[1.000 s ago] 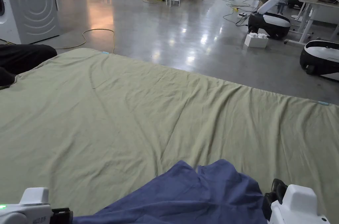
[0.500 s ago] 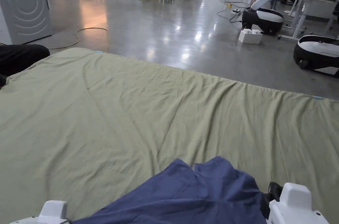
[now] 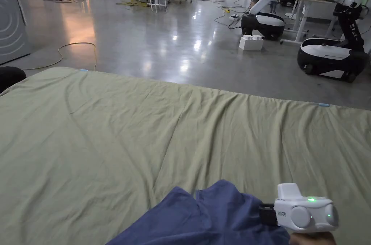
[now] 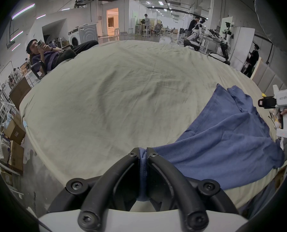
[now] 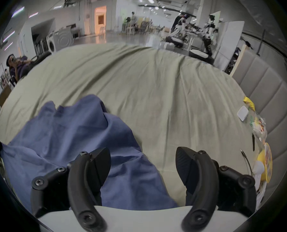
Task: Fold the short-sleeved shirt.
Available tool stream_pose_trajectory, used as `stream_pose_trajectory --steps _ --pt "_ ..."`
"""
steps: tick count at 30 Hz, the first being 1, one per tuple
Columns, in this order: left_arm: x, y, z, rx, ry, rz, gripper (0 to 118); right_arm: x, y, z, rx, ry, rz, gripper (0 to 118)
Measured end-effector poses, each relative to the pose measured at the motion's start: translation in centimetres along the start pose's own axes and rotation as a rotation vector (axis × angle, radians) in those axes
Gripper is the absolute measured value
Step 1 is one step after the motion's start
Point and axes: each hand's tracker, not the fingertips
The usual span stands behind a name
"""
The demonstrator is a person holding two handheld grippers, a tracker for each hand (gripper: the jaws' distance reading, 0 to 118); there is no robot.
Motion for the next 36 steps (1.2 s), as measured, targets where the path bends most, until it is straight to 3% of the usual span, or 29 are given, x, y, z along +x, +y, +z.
stream_pose_trajectory --steps 3,5,7,9,11,12,13,18,24,30,36 --pt "0.7 0.3 0.3 -0.005 0.013 -0.004 7 -0.6 -0.1 -2.3 -0.044 0.000 0.053 87" --pt "0.9 0.2 0.3 -0.008 0.018 -0.003 7 -0.9 -0.1 -4.0 -0.117 -0.018 0.052 82" --pt "1.1 0.3 0.2 -0.020 0.023 -0.014 7 -1.3 -0.3 -3.9 -0.102 0.021 0.023 49" --pt "1.0 0.1 -0.1 -0.019 0.026 -0.012 7 -1.7 -0.4 -3.7 -0.065 0.095 0.005 37" --pt "0.9 0.1 -0.5 -0.017 0.027 -0.005 7 -2.5 -0.6 -3.8 -0.061 0.040 0.086 24" --pt "0.9 0.2 -0.7 -0.017 0.029 -0.006 7 -2.6 -0.7 -3.9 -0.059 0.045 0.102 8" --pt "0.3 -0.3 -1.3 -0.015 0.025 -0.008 7 -2.6 -0.8 -3.7 -0.053 0.054 0.092 4" --pt "-0.2 -0.5 -1.5 0.006 0.023 -0.011 7 -2.3 -0.8 -2.0 -0.018 0.042 0.021 3" --pt "-0.8 1.0 -1.5 0.082 -0.008 -0.012 7 -1.0 0.1 3.1 0.193 -0.018 -0.018 3" --pt "1.8 4.9 1.5 0.179 -0.038 -0.035 7 0.7 2.4 10.0 0.358 -0.054 -0.035 3" --pt "4.7 11.4 5.0 0.318 -0.092 -0.061 7 4.3 5.7 17.1 0.488 -0.122 -0.106 3"
